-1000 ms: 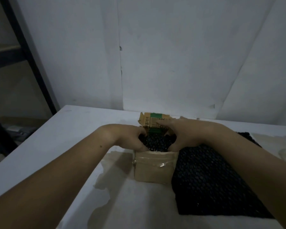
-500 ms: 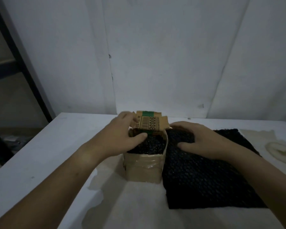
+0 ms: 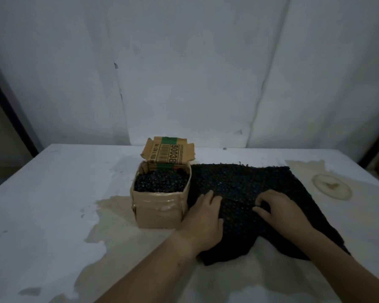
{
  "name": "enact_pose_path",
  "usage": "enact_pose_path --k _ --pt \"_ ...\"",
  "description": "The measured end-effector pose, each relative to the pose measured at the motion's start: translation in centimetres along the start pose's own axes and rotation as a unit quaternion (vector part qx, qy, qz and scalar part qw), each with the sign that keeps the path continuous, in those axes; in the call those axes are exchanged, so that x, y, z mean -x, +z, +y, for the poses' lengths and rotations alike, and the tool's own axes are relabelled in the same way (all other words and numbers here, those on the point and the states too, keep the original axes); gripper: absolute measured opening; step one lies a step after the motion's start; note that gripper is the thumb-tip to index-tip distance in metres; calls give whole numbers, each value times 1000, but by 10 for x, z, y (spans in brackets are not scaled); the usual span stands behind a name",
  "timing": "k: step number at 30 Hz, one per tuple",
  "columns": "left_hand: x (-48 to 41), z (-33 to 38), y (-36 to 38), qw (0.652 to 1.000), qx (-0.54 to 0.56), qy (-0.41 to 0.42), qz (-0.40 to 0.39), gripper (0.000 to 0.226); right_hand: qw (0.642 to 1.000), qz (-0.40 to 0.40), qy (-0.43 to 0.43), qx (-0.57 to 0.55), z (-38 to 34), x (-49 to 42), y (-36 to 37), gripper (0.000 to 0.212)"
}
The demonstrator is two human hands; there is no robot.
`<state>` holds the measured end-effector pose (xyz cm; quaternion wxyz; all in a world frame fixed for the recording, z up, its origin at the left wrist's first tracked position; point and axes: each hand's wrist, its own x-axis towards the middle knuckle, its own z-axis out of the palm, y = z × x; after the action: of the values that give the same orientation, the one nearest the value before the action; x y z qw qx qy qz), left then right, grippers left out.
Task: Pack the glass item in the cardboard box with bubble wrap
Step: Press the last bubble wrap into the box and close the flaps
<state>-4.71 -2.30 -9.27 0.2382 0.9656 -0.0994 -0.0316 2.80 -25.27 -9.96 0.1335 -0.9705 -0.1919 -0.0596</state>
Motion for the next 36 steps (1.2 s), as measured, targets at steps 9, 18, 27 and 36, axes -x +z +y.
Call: enact_pose_path --k 9,18,27,36 --pt "8 11 11 983 60 72 158 46 971 125 -28 -202 -8 24 -61 9" --pt "23 52 -55 875 463 123 71 93 920 201 -88 -326 -64 17 -128 19" --pt "68 14 -163 728 673 56 123 48 899 149 -165 -378 -159 -37 -119 19" --pt "90 -53 -174 848 510 -15 144 72 857 78 -218 -460 -238 -54 -102 24"
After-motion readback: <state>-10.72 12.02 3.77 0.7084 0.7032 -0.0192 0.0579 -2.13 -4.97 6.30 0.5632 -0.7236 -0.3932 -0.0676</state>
